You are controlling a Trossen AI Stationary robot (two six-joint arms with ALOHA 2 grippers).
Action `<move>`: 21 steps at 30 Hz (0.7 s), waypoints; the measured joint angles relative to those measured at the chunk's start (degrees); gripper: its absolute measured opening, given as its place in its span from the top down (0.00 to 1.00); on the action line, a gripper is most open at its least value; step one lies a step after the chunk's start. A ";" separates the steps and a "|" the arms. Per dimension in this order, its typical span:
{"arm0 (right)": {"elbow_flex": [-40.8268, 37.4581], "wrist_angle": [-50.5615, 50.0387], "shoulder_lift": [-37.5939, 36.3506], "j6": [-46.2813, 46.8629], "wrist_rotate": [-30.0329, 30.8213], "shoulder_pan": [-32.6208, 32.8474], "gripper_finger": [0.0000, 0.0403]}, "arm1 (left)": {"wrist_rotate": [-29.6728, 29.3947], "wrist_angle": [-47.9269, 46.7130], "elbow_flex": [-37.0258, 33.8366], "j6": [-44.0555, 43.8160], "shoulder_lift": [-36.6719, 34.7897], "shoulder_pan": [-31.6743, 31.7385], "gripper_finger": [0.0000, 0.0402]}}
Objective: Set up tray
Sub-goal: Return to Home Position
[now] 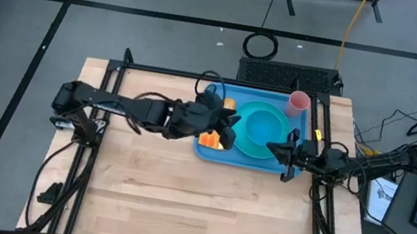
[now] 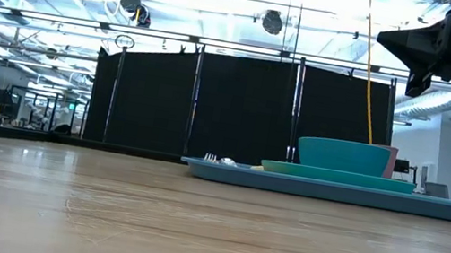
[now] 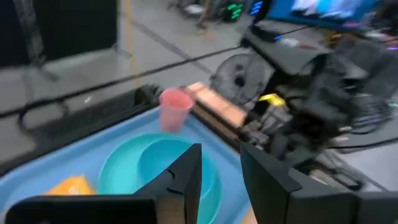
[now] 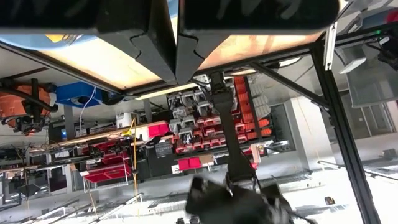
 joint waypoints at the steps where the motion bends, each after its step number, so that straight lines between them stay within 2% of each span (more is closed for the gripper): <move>1: -0.01 -0.14 -0.01 -0.01 0.00 0.01 1.00 | 0.64 1.42 0.00 1.83 -0.29 -0.27 0.72; 12: -0.01 -0.22 0.26 -0.02 0.01 0.00 1.00 | 5.12 4.11 -0.08 9.24 -1.57 -2.55 0.72; 16: 0.00 -0.21 0.27 -0.01 0.02 0.00 1.00 | 6.21 18.28 -4.75 17.85 -0.20 -5.75 0.72; 19: -0.01 -0.19 0.27 -0.01 0.00 0.02 1.00 | 13.03 36.46 -12.92 23.57 0.04 -8.07 0.72; 21: 0.00 -0.22 0.25 -0.02 0.00 0.00 1.00 | 14.37 50.02 -18.95 26.56 -0.24 -9.72 0.72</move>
